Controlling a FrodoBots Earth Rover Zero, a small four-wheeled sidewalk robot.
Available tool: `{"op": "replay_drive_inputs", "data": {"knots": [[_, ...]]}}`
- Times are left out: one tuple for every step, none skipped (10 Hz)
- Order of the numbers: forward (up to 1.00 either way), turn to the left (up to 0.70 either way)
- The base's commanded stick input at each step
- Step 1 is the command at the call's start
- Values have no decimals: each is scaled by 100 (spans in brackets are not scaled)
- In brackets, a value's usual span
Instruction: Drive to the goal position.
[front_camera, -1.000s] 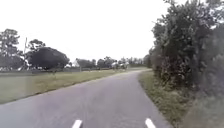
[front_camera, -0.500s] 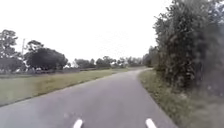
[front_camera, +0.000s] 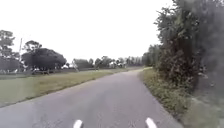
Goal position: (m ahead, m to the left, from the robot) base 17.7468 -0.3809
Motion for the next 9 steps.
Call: {"op": "replay_drive_inputs", "data": {"knots": [[85, -5], [85, 0], [85, 0], [85, 0], [85, 0], [85, 0], [85, 0], [85, 0], [85, 0]]}}
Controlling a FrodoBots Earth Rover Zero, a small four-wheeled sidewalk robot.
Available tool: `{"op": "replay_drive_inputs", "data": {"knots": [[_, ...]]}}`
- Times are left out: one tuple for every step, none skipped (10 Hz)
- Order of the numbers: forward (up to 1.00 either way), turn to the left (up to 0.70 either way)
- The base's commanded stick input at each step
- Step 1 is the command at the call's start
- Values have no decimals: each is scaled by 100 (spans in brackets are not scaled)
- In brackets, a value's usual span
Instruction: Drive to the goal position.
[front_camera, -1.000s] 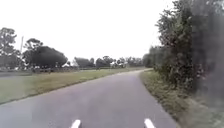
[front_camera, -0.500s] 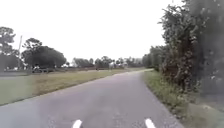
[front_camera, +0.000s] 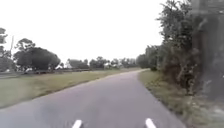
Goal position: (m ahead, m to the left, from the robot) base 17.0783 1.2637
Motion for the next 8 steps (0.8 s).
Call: {"op": "replay_drive_inputs", "data": {"knots": [[85, 0], [85, 0], [85, 0], [85, 0], [85, 0], [85, 0], [85, 0], [85, 0]]}}
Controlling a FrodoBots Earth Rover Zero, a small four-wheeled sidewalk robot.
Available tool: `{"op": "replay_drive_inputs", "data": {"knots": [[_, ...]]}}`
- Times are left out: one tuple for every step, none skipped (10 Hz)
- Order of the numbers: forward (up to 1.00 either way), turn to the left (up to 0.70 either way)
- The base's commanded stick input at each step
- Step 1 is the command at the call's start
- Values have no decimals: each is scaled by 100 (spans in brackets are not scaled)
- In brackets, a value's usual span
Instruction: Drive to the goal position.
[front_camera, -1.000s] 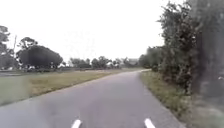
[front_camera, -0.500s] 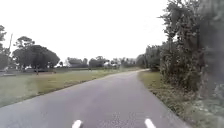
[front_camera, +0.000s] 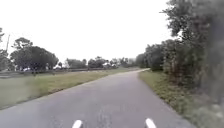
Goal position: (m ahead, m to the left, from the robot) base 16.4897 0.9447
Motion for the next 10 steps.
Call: {"op": "replay_drive_inputs", "data": {"knots": [[85, 0], [85, -19], [85, -31], [85, -9], [85, 0], [85, 0], [85, 0], [85, 0], [85, -34], [85, -31]]}}
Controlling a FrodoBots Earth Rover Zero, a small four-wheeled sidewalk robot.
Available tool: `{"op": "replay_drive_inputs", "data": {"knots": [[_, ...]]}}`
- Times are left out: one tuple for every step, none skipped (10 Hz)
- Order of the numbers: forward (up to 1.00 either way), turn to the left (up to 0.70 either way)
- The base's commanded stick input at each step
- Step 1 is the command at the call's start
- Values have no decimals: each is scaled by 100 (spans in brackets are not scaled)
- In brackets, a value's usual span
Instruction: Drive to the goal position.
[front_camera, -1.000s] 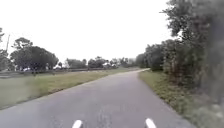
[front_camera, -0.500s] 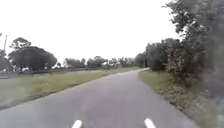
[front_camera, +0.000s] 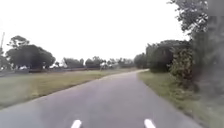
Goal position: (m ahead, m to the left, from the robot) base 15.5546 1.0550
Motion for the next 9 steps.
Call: {"op": "replay_drive_inputs", "data": {"knots": [[85, -6], [85, -3], [85, -3], [85, -3], [85, -3], [85, 0], [85, 0], [85, 0], [85, 0]]}}
